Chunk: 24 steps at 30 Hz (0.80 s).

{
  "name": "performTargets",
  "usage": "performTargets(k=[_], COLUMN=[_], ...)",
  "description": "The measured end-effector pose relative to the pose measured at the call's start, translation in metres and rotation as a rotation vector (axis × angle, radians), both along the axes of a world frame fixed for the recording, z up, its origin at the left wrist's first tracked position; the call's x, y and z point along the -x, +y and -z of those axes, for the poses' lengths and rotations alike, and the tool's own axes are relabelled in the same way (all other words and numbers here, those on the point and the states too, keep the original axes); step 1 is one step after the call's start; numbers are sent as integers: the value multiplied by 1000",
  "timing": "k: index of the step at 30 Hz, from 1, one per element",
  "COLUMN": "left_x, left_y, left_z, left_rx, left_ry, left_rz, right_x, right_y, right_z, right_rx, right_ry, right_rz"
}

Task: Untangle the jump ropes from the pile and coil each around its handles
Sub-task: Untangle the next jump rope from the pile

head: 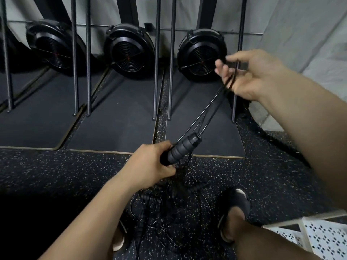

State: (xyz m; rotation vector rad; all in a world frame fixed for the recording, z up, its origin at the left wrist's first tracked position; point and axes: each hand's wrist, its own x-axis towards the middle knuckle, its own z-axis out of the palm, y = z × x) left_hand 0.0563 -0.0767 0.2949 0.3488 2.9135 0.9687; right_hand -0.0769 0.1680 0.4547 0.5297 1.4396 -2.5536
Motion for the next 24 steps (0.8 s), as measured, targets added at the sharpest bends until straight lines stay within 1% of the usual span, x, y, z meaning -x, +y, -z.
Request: performTargets(k=[3,4,6,8,11,13,15,19,22,24], left_x=[2,2,4,6,6,5,5,9,11,13], left_y=[-9,-11,-12,-13,-11,-7,-2,5,16,25], left_z=[1,1,0,-1,-3,-2,-1,0,-5,-7], left_rx=[25,7,-84,-202,-342,-425,-508,-620,-722,-803], left_ry=[-35,-52,-102,-165,-230,-248,-247,-179,-86,-53], left_rz=[-57,-76,-140,-201,-223,-245,-275,-321,-334,-301], right_x=[16,20,24,19,5,-5,-15,-34,-43,-45], right_y=[9,12,15,12,3,-3,-10,-25,-33,-41], right_z=[9,8,-1,-19,-46,-60,-68,-69,-73,-75], right_rx=[-47,-71,-156,-335,-727,-944,-1097,-1275,-1310,-1343], right_ry=[-71,-70,-73,-41,105,225,341,494,535,569], right_rz=[13,-15,-138,-307,-512,-567,-586,-723,-905,-982])
